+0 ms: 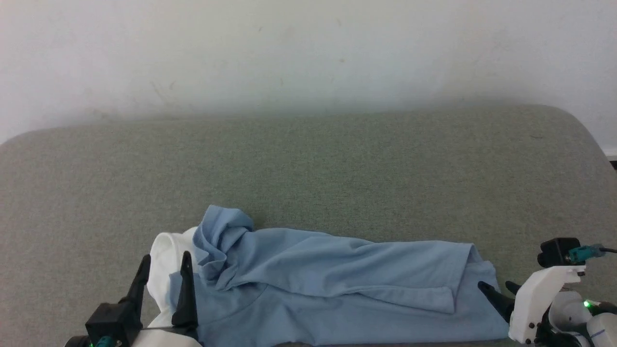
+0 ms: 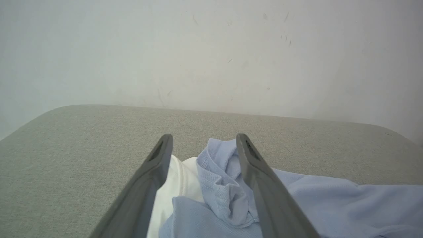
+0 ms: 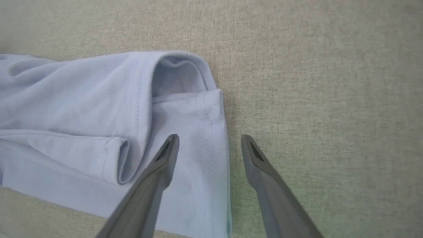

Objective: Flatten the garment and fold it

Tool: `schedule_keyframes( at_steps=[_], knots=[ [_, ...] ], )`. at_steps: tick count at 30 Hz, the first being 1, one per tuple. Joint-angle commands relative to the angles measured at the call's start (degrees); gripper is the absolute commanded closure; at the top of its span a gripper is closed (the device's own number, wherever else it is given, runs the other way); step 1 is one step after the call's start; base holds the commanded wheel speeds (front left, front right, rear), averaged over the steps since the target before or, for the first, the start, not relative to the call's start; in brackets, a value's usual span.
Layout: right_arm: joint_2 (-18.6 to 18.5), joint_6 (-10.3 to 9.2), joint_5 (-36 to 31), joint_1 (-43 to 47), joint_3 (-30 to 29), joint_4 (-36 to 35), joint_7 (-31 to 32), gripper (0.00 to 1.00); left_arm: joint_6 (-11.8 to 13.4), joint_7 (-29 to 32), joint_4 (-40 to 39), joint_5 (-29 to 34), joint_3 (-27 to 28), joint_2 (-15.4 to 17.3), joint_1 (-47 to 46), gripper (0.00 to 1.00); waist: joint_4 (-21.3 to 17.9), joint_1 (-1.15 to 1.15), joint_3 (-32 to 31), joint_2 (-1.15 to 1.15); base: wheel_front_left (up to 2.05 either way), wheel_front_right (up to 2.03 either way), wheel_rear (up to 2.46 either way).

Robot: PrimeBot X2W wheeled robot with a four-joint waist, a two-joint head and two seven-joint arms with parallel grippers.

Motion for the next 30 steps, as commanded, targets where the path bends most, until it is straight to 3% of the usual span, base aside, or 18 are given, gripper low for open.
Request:
schedule_keyframes(
  at_steps=[1,5,8,14,15,16,17,24,30],
  knots=[
    [0.76,-0.04,-0.28,-1.22,-0.43,0.65,0.75,0.00,-0.49,-0.26,-0.41,0.76,-0.22,-0.63,-0.53,0.00,1.82,0.00,1.84,0.00,0.00,0.00,0.00],
    [2.53,-0.04,0.53,-3.43,-0.24,3.37,3.18,0.00,-1.27,-0.26,-0.26,1.42,-0.83,-1.89,-1.94,0.00,3.02,0.00,3.61,0.00,0.00,0.00,0.00],
    [4.84,-0.04,4.71,-4.47,1.18,4.10,5.33,0.00,-1.81,-0.26,0.19,1.47,-0.88,-2.65,-2.76,0.00,3.54,0.00,4.69,0.00,0.00,0.00,0.00],
    [5.12,-0.04,8.32,-5.00,6.03,4.40,7.83,0.00,-2.43,-0.27,0.81,1.72,-0.13,-3.84,-3.37,0.00,3.55,0.00,6.01,0.00,0.00,0.00,0.00],
    [5.07,-0.04,8.56,-5.00,6.69,4.77,8.12,0.51,-2.54,-0.27,0.95,1.79,0.00,-3.99,-3.40,0.00,3.45,0.00,6.05,0.00,0.00,0.00,0.00],
    [5.04,-0.04,8.74,-5.00,7.17,5.08,8.19,0.81,-2.67,-0.27,1.11,1.84,0.10,-4.14,-3.43,0.00,3.38,0.00,6.01,0.00,0.00,0.00,0.00],
    [5.07,-0.04,8.92,-4.98,7.49,5.38,8.23,1.00,-2.80,-0.27,1.31,1.88,0.21,-4.26,-3.43,0.00,3.25,0.00,5.86,0.00,0.00,0.00,0.00],
    [2.79,-0.04,8.51,-3.37,5.97,2.50,3.05,1.00,-3.08,-0.27,2.23,2.07,0.88,-3.74,-2.14,0.00,1.93,0.00,3.13,0.00,0.00,0.00,0.00],
    [-1.15,-0.04,6.49,1.45,-1.25,-0.68,1.03,1.00,-2.55,-0.25,1.65,1.98,1.77,-2.52,0.20,0.00,0.23,0.00,0.64,0.00,0.00,0.00,0.00]
  ],
)
